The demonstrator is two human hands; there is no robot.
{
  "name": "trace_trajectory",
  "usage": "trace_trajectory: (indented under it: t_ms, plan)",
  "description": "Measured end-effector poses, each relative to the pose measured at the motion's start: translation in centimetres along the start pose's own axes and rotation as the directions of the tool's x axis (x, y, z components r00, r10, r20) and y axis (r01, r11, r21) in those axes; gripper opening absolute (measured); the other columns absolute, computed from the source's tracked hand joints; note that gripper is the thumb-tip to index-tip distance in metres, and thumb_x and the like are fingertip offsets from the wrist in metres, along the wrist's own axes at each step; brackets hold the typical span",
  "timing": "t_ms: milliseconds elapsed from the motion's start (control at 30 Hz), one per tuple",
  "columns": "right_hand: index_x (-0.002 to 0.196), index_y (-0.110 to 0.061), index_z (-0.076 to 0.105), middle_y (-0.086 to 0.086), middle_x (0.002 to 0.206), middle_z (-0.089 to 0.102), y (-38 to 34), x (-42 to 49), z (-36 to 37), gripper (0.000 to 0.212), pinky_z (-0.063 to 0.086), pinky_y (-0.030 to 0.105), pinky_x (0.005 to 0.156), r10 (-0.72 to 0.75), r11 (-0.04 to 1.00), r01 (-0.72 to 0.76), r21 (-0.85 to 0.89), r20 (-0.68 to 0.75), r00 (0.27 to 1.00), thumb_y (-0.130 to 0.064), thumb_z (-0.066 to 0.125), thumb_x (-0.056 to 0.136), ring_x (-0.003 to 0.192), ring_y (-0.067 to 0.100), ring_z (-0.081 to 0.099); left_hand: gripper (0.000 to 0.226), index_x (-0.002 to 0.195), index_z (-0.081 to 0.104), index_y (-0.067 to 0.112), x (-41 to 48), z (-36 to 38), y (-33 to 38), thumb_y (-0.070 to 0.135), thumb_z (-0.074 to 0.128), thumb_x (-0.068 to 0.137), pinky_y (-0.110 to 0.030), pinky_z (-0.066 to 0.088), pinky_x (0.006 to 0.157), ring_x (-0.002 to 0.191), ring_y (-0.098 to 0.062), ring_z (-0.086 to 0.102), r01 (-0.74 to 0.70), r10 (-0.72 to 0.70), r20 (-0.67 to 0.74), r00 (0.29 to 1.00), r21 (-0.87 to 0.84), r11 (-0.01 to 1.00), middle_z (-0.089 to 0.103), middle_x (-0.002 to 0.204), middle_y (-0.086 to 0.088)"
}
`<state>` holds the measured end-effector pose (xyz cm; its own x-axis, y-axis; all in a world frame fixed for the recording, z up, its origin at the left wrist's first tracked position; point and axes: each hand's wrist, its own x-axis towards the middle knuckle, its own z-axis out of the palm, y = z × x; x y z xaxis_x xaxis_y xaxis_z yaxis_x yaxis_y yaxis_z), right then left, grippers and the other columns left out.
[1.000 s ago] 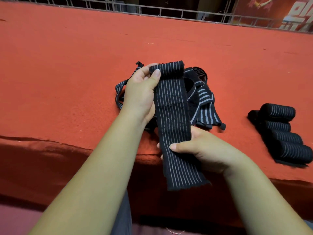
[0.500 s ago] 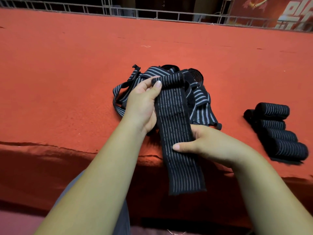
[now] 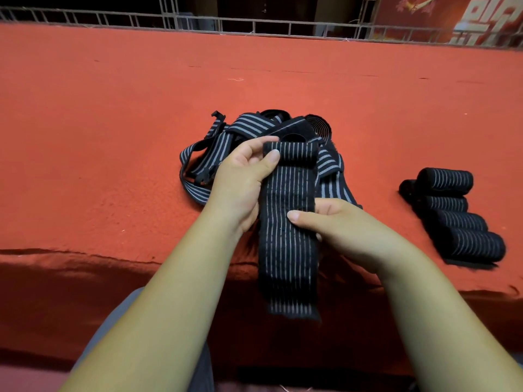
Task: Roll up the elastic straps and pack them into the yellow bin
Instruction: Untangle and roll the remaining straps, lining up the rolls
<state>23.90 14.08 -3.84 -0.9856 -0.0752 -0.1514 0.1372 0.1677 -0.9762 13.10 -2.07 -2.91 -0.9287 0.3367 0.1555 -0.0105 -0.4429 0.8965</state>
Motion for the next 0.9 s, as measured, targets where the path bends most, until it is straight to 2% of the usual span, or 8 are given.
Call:
trace_trajectory:
  t_ms: [167, 367, 433, 533, 567, 700, 800, 900]
  plan:
    - [0.127, -0.015, 0.073, 0.009, 0.123, 0.081, -0.6, 0.2, -0.5, 0.029, 0.057, 0.053, 0.099, -0.058, 0.992, 0.071, 0.107, -0.115, 0.992, -0.033, 0.068, 0.105, 0.116, 0.031, 0.077, 0.031, 0.122, 0.072, 0.013, -0.6, 0.3, -0.3, -0.008, 0.061, 0.103, -0.035, 0.063, 0.082, 0.099, -0.021, 0.077, -0.006, 0.002, 0.075, 0.997, 0.045, 0.999, 0.079, 0.106, -0.006]
    - [0.134, -0.023, 0.068, 0.001, 0.097, 0.071, -1.6, 0.4, -1.0, 0.03, 0.058, 0.04, 0.066, -0.224, 0.94, 0.31, 0.141, -0.431, 0.874, -0.032, 0.07, 0.105, 0.07, 0.017, 0.064, 0.032, 0.118, 0.074, 0.013, -1.3, 0.4, -0.6, -0.011, 0.063, 0.1, -0.033, 0.063, 0.081, 0.101, -0.022, 0.077, -0.007, -0.003, 0.118, 0.993, 0.083, 0.997, 0.08, 0.111, -0.008]
    - [0.129, -0.025, 0.073, -0.001, 0.098, 0.073, -1.5, 0.3, -1.0, 0.023, 0.062, 0.04, 0.066, -0.266, 0.941, 0.331, 0.073, -0.448, 0.854, -0.033, 0.066, 0.107, 0.073, 0.014, 0.067, 0.033, 0.115, 0.075, 0.014, -1.5, 0.5, -0.7, -0.012, 0.063, 0.1, -0.031, 0.063, 0.078, 0.099, -0.021, 0.077, 0.011, -0.021, 0.132, 0.991, 0.081, 0.997, 0.08, 0.109, -0.008]
    - [0.119, -0.024, 0.076, 0.008, 0.107, 0.076, -1.2, 0.3, -0.9, 0.016, 0.064, 0.058, 0.079, -0.308, 0.937, 0.349, 0.002, -0.464, 0.831, -0.031, 0.065, 0.109, 0.089, 0.021, 0.072, 0.033, 0.115, 0.077, 0.014, -1.7, 0.4, -0.6, -0.012, 0.066, 0.098, -0.031, 0.063, 0.079, 0.099, -0.023, 0.077, 0.018, -0.032, 0.151, 0.988, 0.091, 0.996, 0.079, 0.11, -0.011]
    - [0.117, -0.023, 0.076, 0.007, 0.104, 0.075, -1.0, 0.4, -0.9, 0.014, 0.063, 0.057, 0.077, -0.315, 0.935, 0.355, 0.001, -0.463, 0.829, -0.027, 0.065, 0.109, 0.089, 0.022, 0.071, 0.032, 0.117, 0.077, 0.012, -1.7, 0.4, -0.5, -0.012, 0.066, 0.098, -0.031, 0.063, 0.079, 0.099, -0.023, 0.077, 0.018, -0.033, 0.151, 0.988, 0.1, 0.995, 0.079, 0.11, -0.011]
    - [0.122, -0.013, 0.071, -0.008, 0.08, 0.066, -1.0, 0.2, -1.1, 0.016, 0.05, 0.018, 0.056, -0.339, 0.92, 0.391, 0.017, -0.466, 0.818, -0.009, 0.061, 0.11, 0.058, 0.001, 0.06, 0.031, 0.13, 0.071, 0.006, -2.1, 0.8, -0.5, -0.001, 0.073, 0.099, -0.038, 0.064, 0.089, 0.109, -0.025, 0.076, 0.014, -0.027, 0.111, 0.993, 0.122, 0.992, 0.078, 0.118, -0.013]
    - [0.118, -0.02, 0.073, 0.002, 0.085, 0.063, -0.9, 0.3, -1.1, 0.019, 0.05, 0.02, 0.058, -0.352, 0.924, 0.382, -0.027, -0.453, 0.819, -0.007, 0.064, 0.108, 0.063, 0.006, 0.059, 0.025, 0.122, 0.076, 0.011, -2.2, 0.9, -0.7, 0.015, 0.08, 0.098, -0.054, 0.059, 0.102, 0.116, -0.031, 0.076, 0.005, -0.016, 0.052, 0.999, 0.192, 0.981, 0.08, 0.117, -0.008]
    - [0.121, -0.028, 0.075, 0.005, 0.1, 0.072, -0.8, 0.5, -1.0, 0.021, 0.061, 0.033, 0.074, -0.346, 0.925, 0.38, -0.015, -0.447, 0.825, -0.015, 0.068, 0.106, 0.085, 0.018, 0.072, 0.022, 0.12, 0.078, 0.013, -2.1, 0.6, -0.8, 0.012, 0.079, 0.098, -0.043, 0.062, 0.092, 0.108, -0.028, 0.079, 0.007, -0.012, 0.023, 1.0, 0.198, 0.98, 0.082, 0.112, -0.008]
